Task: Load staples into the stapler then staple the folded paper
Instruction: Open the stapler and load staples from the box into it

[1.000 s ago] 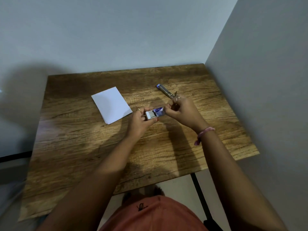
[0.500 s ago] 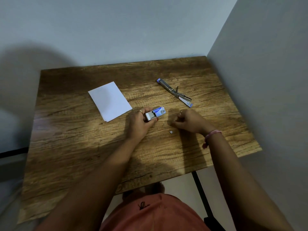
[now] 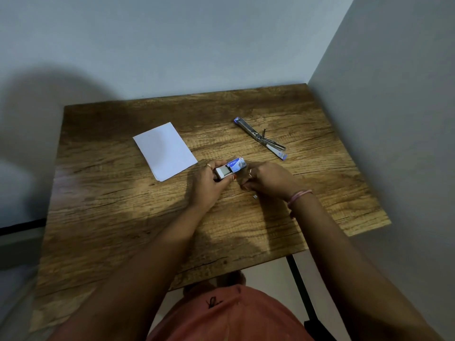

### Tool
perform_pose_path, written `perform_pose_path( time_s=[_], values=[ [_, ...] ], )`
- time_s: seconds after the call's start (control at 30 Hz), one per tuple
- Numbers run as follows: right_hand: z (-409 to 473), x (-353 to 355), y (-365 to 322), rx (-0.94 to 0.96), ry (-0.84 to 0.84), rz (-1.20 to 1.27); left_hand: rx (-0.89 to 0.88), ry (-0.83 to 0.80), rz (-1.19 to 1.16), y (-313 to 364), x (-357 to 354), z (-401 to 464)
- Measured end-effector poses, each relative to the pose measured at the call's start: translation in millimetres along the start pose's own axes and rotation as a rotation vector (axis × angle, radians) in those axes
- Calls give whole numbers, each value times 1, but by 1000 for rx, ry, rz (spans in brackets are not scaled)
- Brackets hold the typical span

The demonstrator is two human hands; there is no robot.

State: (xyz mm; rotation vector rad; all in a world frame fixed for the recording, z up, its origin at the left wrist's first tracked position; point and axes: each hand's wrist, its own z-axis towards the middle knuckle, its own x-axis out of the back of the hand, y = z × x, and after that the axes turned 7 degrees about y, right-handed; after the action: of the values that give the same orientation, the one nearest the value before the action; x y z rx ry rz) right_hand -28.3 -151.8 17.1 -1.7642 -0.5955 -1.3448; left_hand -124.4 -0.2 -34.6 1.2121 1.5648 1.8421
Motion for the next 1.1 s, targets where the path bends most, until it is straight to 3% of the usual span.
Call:
perform_pose_path(
  time_s=[0.2,0.37,0.77,0.83,0.93,1.03,1.1],
  values=[
    [-2,-10,0,-14,-9,17,-21,4,37,2,0,0],
    [3,-2,-10,-40,184,200,-36,8,65,3,0,-1],
    [29,-1,-25,41,188,-152,23,-87,-23,-4,0,1],
    [28,0,-24,50,199,-98,34,-94,-49,-3,0,1],
    [21,2,-19,14,307,220,25,-80,-57,-1,0,1],
    [15,1,-9,-189,492,416,44,-96,-103,-1,0,2],
    [11,-4,-4,-363,508,504,71,-110,-168,-3,1,2]
  ],
)
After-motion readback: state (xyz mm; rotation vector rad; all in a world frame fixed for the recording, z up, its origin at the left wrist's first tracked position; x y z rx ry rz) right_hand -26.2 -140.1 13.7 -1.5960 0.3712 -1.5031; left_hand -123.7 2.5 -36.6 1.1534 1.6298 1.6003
